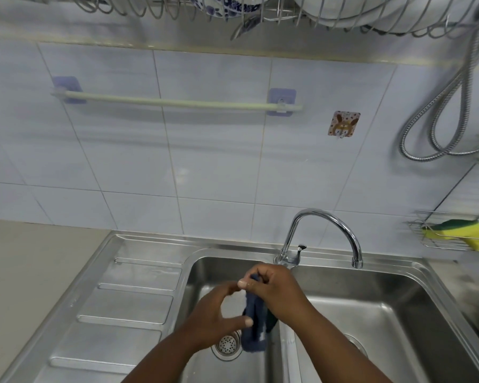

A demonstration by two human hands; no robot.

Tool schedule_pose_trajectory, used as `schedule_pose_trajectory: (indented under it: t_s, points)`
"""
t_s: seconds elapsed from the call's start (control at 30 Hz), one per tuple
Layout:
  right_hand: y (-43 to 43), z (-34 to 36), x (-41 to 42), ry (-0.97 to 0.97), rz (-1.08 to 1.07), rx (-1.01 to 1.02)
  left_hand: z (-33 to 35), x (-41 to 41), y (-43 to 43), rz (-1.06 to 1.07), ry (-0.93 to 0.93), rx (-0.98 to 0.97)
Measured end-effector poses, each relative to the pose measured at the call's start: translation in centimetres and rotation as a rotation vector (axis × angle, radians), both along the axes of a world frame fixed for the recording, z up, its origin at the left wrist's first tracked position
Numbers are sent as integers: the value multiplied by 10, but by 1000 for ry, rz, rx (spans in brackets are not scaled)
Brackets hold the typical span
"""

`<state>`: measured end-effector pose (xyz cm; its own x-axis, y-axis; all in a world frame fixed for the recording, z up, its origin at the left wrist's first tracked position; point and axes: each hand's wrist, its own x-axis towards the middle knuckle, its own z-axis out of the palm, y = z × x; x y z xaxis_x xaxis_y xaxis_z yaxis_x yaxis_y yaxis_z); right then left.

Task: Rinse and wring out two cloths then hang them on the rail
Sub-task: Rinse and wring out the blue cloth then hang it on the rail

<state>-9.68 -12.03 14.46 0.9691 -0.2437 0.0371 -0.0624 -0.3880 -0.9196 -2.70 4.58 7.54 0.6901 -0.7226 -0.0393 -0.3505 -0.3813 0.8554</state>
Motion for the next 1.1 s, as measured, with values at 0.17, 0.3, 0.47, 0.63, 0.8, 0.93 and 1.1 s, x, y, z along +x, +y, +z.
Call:
schedule_pose_trajectory:
  t_s: [0.17,0.3,0.47,0.63,0.8,0.93,1.1]
  points:
    - [-2,10,1,-12,83,-16,23,-6,-17,-79,20,-141]
    - [-8,14,0,-17,57,-5,21,-9,-20,-52,-142,-145]
    - [-22,21,-8,143,93,-51,20,-5,-14,6,-291,-206]
    - [-29,34,-11,199,163,-217,18,-10,-10,-31,-149,-150]
    - [-46,39,-9,41,-104,-262,8,6,13,-90,-106,81]
    - [-55,37,-14,105,-40,-267,13,26,30,-58,-197,227]
    - [-76,24,-20,274,57,-483,28,47,54,-32,-381,509]
